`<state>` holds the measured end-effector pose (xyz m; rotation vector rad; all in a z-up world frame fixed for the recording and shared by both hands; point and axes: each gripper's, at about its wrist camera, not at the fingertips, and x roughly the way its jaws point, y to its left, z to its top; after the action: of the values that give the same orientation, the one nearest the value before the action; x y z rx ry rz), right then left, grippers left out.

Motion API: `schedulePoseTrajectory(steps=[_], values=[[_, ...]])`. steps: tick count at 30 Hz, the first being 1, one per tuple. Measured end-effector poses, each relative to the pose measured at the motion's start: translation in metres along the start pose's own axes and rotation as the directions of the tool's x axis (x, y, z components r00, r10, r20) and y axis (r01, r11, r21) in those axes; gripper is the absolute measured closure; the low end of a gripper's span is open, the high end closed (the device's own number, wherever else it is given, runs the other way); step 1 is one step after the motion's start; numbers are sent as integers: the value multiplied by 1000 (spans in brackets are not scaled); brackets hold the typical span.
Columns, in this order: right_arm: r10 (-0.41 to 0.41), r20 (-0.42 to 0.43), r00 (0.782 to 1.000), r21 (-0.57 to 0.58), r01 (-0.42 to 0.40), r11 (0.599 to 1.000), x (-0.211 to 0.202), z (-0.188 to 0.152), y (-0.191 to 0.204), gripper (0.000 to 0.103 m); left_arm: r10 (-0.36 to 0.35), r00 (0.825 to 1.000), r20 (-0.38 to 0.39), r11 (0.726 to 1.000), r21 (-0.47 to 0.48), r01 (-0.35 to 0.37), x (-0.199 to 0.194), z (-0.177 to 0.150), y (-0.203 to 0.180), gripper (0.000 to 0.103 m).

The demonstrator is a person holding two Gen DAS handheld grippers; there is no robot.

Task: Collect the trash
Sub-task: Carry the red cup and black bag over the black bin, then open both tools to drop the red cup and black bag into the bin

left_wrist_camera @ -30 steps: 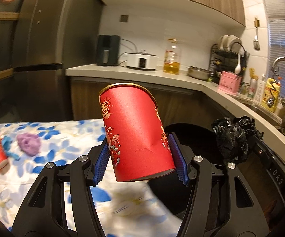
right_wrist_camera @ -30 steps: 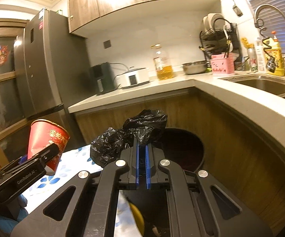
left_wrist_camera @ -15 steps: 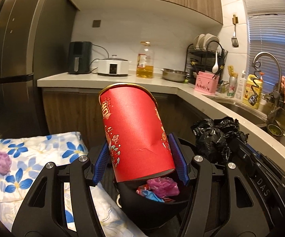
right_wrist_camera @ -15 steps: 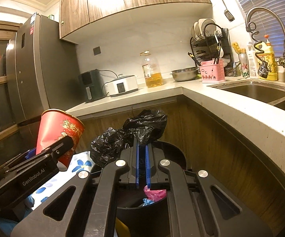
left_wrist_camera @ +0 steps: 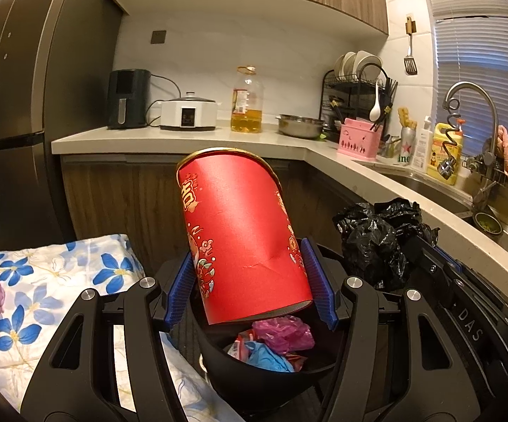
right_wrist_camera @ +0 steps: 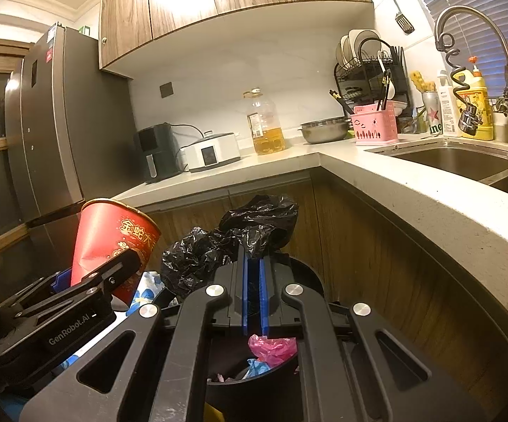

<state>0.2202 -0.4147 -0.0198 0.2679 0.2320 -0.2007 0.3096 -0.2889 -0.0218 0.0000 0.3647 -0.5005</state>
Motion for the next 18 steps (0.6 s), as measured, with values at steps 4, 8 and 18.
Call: schedulePoseTrajectory(steps=[4,8,18], values=[[-2,-5,1000,4,2,1000,4,-1,-2,97,-1,1000,-5,1000,1,1,4,0,-1,45],[-3,-6,1000,4,3,1000,6,-1,-2,97,-3,1000,-10,1000,6,3,8,0,-2,45],[0,-18,1000,-1,0,1000,14,-1,-5,96,-20,999,-27,999,32,21,17,-2,-6,43]])
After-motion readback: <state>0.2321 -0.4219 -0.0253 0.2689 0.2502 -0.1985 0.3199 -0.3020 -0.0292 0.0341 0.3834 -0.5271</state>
